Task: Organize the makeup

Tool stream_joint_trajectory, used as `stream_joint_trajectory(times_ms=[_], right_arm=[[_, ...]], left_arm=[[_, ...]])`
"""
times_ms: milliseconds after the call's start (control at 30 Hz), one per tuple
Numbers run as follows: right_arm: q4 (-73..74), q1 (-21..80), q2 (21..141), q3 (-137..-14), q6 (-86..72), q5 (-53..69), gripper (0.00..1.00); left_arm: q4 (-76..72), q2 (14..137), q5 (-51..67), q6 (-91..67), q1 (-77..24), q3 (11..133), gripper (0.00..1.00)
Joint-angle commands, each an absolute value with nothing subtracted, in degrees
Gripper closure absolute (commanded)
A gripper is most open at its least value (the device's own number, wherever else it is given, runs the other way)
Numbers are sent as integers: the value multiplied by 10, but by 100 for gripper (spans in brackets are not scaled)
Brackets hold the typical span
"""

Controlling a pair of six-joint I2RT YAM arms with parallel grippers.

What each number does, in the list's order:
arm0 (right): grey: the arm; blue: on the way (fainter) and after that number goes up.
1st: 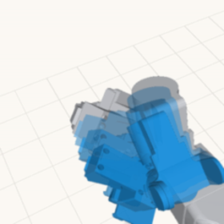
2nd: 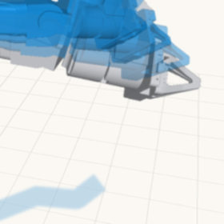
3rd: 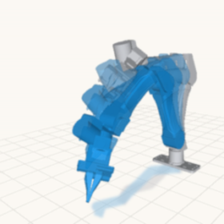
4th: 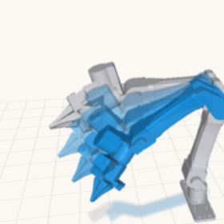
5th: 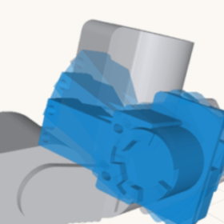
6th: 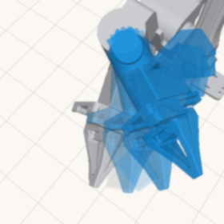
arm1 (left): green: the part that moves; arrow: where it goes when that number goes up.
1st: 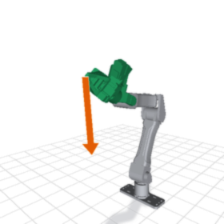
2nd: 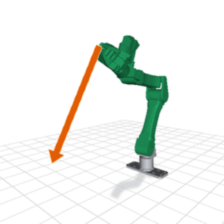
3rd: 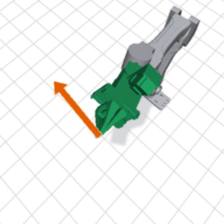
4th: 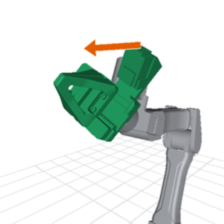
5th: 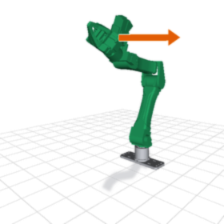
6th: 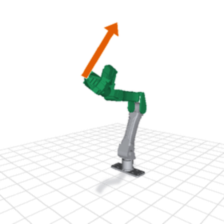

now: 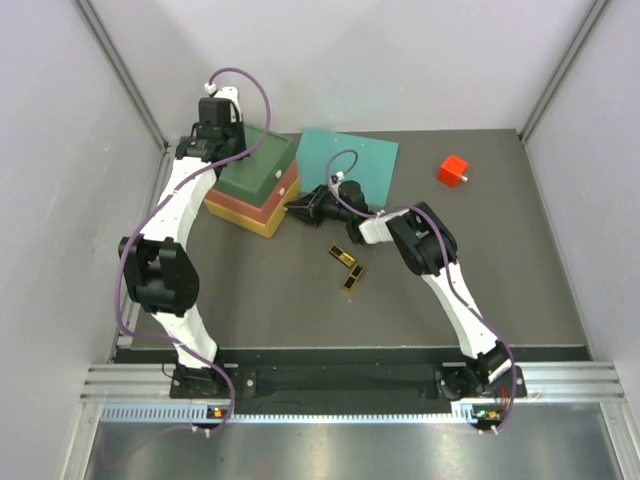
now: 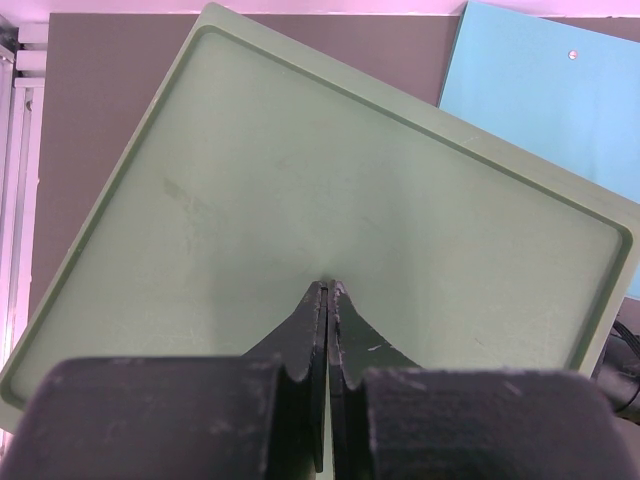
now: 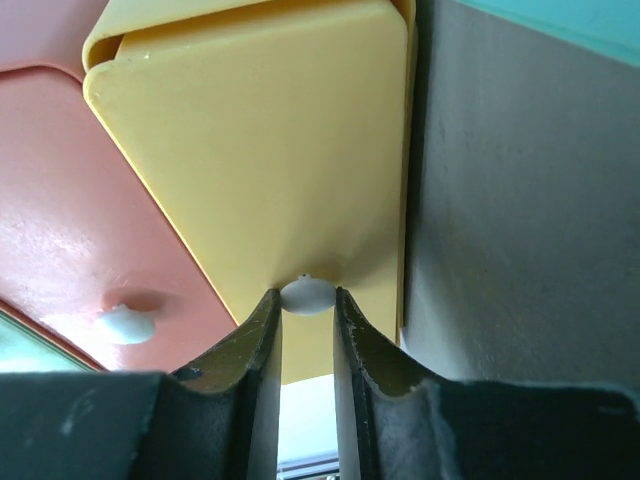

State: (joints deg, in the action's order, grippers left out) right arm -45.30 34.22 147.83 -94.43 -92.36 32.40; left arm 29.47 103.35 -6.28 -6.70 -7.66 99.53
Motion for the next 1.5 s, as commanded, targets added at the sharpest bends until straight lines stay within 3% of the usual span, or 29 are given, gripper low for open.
stream_joint_trajectory(times_ms=[0, 900, 1000, 1133, 1333, 1467], right_arm=[[-462, 345, 1459, -917, -919, 321, 92], [-538, 278, 1313, -673, -877, 342, 92], [-526, 278, 1312, -679, -870, 347, 72], [-480, 276, 1282, -671, -838, 344, 55], [-360, 262, 1203, -669, -731, 342, 46], [-188, 258, 1147, -720, -547, 314, 42]], left_arm=[[445, 1074, -66, -64, -75, 948, 100], [443, 1082, -67, -63, -75, 950, 100], [445, 1084, -68, -63, -75, 952, 100], [446, 1086, -69, -63, -75, 957, 100], [447, 1083, -69, -62, -75, 958, 100], [447, 1081, -73, -61, -75, 956, 98]])
